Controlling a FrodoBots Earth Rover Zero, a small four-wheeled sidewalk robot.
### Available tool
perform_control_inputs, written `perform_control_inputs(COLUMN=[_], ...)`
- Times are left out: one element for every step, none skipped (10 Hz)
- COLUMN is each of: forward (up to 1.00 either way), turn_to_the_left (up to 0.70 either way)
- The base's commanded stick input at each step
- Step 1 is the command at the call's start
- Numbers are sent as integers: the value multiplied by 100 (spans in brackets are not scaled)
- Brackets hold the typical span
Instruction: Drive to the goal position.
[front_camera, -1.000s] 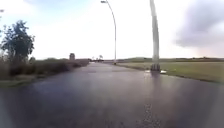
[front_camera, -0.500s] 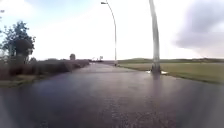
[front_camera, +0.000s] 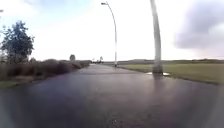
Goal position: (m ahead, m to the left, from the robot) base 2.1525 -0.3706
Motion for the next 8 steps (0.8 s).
perform_control_inputs(forward=[45,45,45,45,45,45,45,45], turn_to_the_left=[0,0,0,0,0,0,0,0])
